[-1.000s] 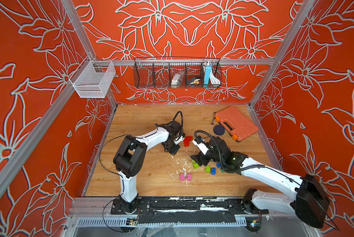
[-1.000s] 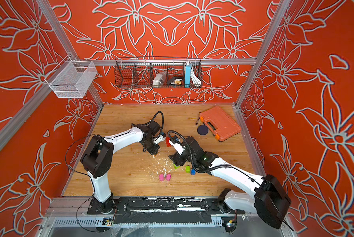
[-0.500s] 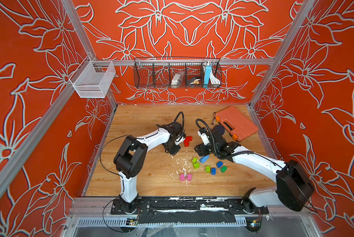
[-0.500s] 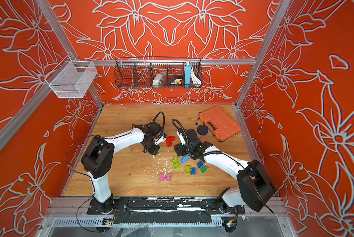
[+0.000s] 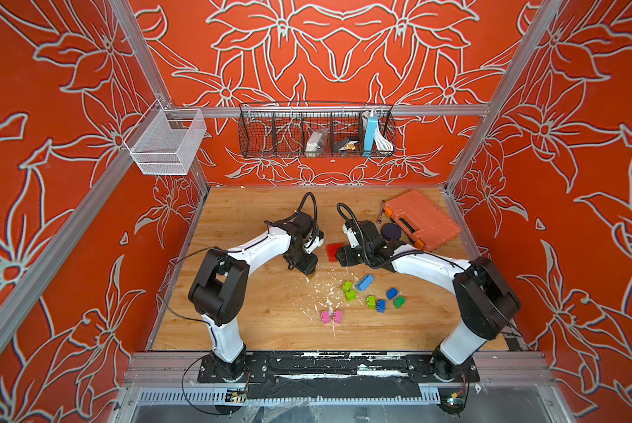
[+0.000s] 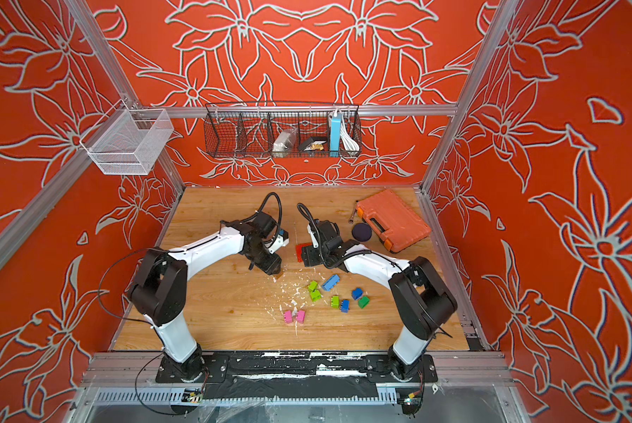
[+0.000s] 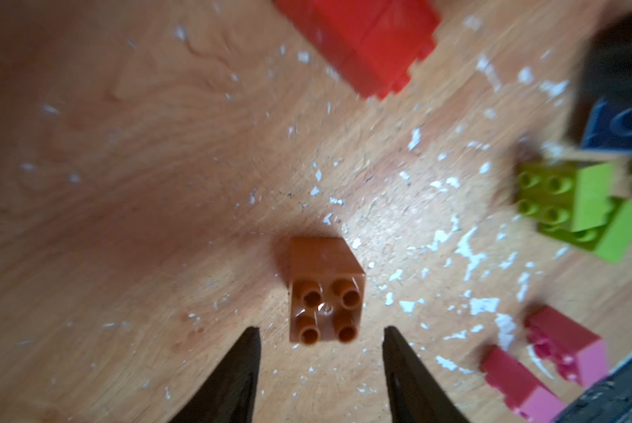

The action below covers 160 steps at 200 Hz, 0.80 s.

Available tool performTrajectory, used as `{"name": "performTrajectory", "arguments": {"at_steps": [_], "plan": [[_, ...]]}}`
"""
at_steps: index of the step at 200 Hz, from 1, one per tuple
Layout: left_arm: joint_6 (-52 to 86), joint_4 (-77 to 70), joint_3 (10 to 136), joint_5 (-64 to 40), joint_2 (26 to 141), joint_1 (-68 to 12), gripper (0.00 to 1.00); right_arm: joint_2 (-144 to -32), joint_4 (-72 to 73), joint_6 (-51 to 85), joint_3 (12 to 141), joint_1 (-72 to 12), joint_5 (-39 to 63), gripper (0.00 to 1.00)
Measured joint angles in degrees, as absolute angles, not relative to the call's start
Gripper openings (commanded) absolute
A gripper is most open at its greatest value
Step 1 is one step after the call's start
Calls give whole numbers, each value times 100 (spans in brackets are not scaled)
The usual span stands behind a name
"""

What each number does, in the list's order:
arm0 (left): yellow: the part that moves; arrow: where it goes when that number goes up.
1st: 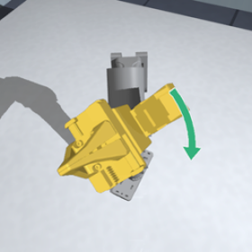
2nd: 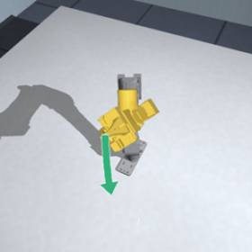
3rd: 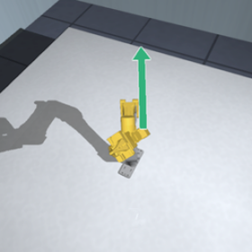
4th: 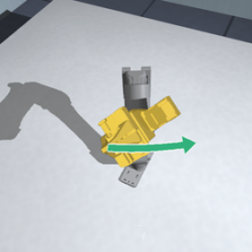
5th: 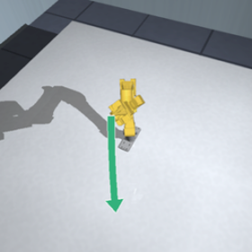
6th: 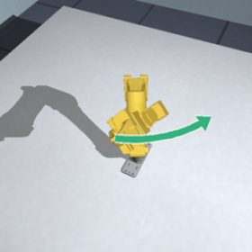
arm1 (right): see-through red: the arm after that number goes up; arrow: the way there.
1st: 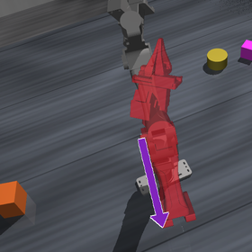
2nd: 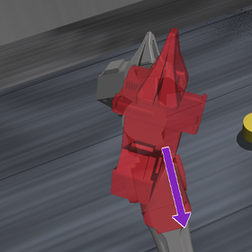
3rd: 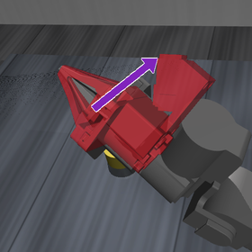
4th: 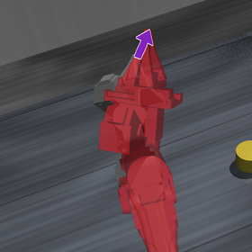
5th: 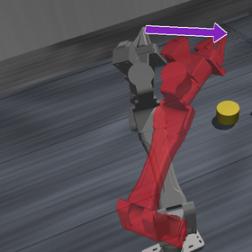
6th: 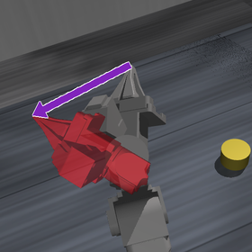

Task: Assemble the letter h with lego
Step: Pick up the lego brick from the center of the board.

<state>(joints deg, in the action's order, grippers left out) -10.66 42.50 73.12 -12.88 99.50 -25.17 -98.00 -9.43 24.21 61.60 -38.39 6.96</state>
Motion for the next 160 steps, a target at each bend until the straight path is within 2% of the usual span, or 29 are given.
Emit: {"name": "performTrajectory", "arguments": {"at_steps": [38, 90, 143, 160], "plan": [[-1039, 4066, 7107, -1837, 9198, -1977, 60, -10543, -1461, 2593, 7096, -3868, 711, 68], [-1251, 4084, 6488, -2558, 8355, -1013, 60, -11227, -2082, 2958, 7787, -4027, 657, 63], [-1564, 4077, 6182, -2995, 7684, -856, 61, -11974, -2751, 3343, 8676, -4121, 329, 40], [-1710, 4062, 6136, -3345, 7618, -845, 61, -12036, -2912, 3463, 8812, -4132, 276, 37]]}}
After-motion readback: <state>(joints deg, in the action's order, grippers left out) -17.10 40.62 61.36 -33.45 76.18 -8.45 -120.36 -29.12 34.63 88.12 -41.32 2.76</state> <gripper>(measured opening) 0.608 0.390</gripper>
